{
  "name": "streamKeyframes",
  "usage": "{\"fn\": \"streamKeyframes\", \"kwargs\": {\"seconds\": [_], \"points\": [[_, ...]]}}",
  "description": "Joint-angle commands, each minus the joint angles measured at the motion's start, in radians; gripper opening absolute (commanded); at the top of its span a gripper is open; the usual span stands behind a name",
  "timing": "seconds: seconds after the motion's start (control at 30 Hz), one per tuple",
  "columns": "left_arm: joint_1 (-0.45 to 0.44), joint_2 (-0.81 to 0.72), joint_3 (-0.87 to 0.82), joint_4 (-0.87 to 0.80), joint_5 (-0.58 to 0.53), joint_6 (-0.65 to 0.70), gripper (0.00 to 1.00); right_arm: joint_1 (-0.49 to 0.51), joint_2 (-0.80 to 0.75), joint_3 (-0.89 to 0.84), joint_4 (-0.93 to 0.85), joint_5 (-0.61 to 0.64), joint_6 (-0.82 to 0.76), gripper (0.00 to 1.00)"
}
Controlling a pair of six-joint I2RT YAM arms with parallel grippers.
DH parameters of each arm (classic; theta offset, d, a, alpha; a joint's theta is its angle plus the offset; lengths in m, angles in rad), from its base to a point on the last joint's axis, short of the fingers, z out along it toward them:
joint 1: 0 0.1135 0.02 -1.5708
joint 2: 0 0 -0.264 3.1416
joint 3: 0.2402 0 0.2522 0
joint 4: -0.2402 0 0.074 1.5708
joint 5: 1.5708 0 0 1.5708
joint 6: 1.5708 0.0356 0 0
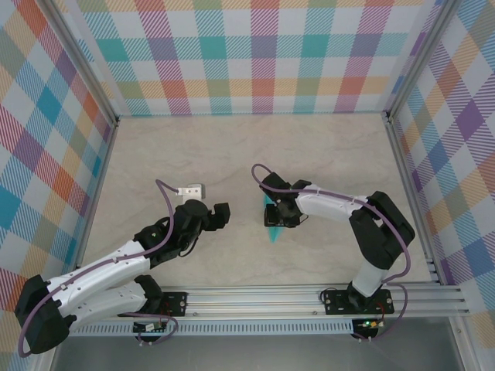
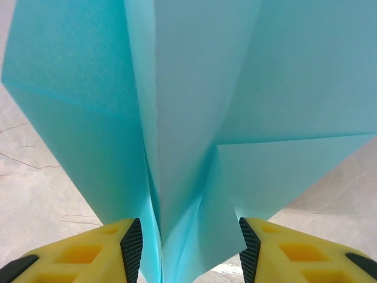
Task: Fold a paper plane with a square sheet of paper (fold left side to right side)
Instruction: Pick up the paper plane at the center of the table.
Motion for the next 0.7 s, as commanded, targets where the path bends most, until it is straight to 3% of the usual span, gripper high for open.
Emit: {"fn": "streamKeyframes", "kwargs": {"seconds": [0.0,0.47,0.57,0.67], "points": [[-0.001,-0.002,-0.004,-0.013,-0.025,0.007,0.93,0.008,-0.01,0.023,-0.016,0.006,0.0,0.48],[0.0,-0.003,-0.004,-0.025,-0.02,0.002,0.93,0.008,0.071,0.032,0.027,-0.007,0.004,0.38],[0.0,-0.01,0.003,-0.036,-0.019,0.002,0.93,0.008,0.073,0.052,0.007,0.004,-0.01,0.29],[0.0,-0.028,0.014,-0.085,-0.011,0.003,0.93,-0.014,0.045,0.08,-0.024,0.005,-0.044,0.13]]}}
